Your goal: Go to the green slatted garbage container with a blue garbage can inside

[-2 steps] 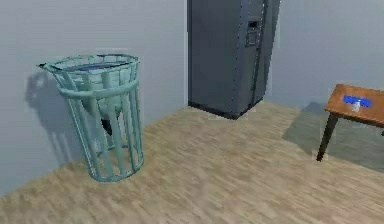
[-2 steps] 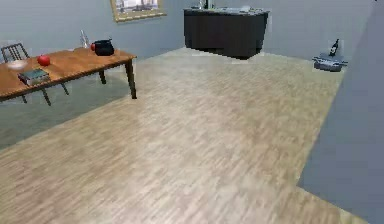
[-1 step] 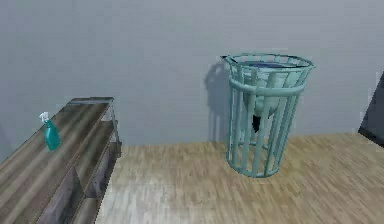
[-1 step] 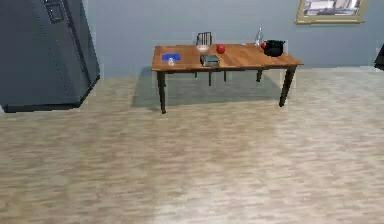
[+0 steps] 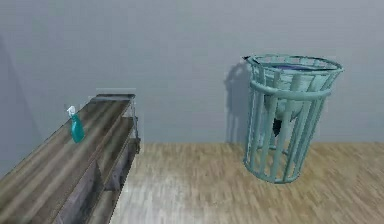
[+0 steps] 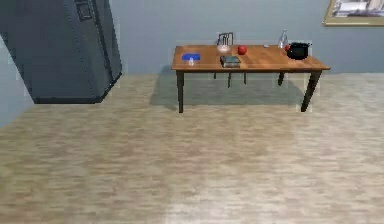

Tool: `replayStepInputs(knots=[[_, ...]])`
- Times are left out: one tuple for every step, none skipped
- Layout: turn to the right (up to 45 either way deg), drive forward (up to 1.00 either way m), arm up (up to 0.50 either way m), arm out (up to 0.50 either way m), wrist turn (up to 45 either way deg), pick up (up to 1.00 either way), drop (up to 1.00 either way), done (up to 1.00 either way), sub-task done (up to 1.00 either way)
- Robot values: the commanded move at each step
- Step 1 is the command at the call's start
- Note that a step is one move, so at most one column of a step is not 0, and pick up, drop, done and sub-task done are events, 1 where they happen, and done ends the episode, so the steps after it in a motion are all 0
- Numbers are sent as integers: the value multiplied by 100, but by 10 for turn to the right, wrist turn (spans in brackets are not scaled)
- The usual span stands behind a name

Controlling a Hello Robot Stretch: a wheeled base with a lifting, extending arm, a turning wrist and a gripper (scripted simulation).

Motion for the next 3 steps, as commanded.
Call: replayStepInputs(knots=[[0,100,0,0,0,0,0,0,0],[450,0,0,0,0,0,0,0,0],[0,0,0,0,0,0,0,100,0]])
